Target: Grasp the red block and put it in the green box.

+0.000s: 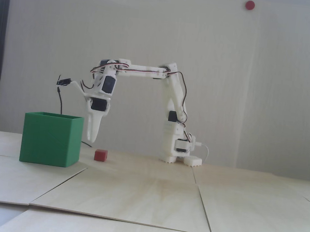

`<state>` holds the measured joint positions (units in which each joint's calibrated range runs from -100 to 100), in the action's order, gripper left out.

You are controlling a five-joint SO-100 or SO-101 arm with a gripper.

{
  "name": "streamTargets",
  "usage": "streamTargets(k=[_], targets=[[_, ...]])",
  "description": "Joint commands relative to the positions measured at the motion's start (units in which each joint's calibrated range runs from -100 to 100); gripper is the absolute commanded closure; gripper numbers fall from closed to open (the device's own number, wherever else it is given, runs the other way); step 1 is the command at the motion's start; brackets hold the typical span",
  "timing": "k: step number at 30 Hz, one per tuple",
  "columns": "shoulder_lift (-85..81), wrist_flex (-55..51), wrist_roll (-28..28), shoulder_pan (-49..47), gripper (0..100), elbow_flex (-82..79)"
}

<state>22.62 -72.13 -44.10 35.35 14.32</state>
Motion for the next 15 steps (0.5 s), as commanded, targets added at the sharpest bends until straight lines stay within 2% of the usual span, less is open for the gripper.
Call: streamTargets(k=[1, 15], targets=[[-0.9, 1.1, 0.3, -1.6, 80, 3.4], [-0.8, 1.6, 0.3, 0.6, 80, 3.5]])
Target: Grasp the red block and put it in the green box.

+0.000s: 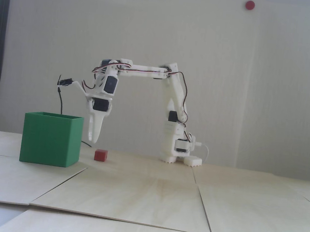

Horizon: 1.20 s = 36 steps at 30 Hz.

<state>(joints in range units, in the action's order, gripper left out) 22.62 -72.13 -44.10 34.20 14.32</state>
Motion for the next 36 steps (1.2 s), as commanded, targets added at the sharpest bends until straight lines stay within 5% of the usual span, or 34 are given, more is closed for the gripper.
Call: streamTargets(k=[1, 36], targets=[[-0.8, 1.4, 0.3, 2.0, 80, 3.5], [-8.5, 1.9, -0.1, 4.4, 80, -6.2]])
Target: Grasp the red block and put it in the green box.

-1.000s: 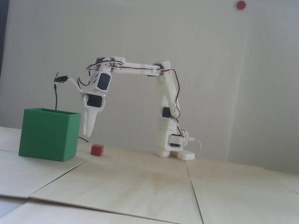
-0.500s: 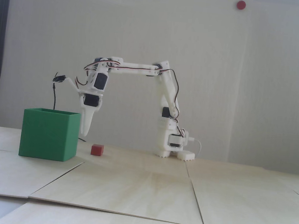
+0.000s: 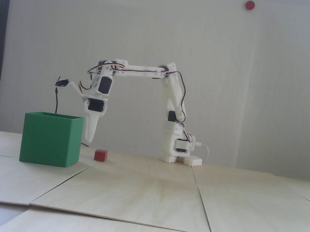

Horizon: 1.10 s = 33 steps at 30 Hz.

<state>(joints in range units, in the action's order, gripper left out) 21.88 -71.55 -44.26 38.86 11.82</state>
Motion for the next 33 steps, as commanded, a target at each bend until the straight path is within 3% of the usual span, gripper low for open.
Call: streamTargets(k=[1, 33], targets=[[-7.9, 1.3, 0.0, -0.3, 80, -4.2], [-11.6, 1.2, 0.0, -1.5, 80, -4.6]])
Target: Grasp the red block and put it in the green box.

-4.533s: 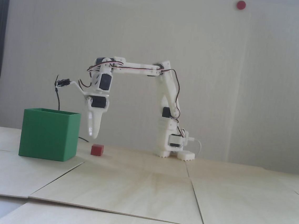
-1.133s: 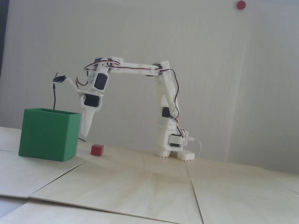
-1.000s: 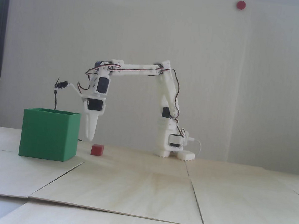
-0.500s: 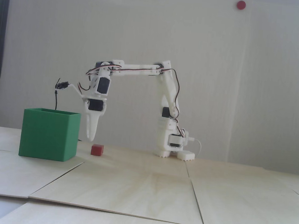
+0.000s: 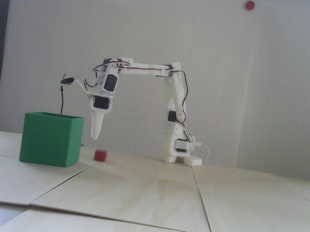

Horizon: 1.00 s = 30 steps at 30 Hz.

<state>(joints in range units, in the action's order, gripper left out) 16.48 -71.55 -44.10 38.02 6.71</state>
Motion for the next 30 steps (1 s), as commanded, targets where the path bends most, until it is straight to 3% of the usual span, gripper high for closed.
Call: streamTargets(k=[1, 30], targets=[[-6.2, 1.2, -0.2, -0.7, 80, 0.5], [-1.0, 1.3, -0.1, -3.2, 80, 1.0]])
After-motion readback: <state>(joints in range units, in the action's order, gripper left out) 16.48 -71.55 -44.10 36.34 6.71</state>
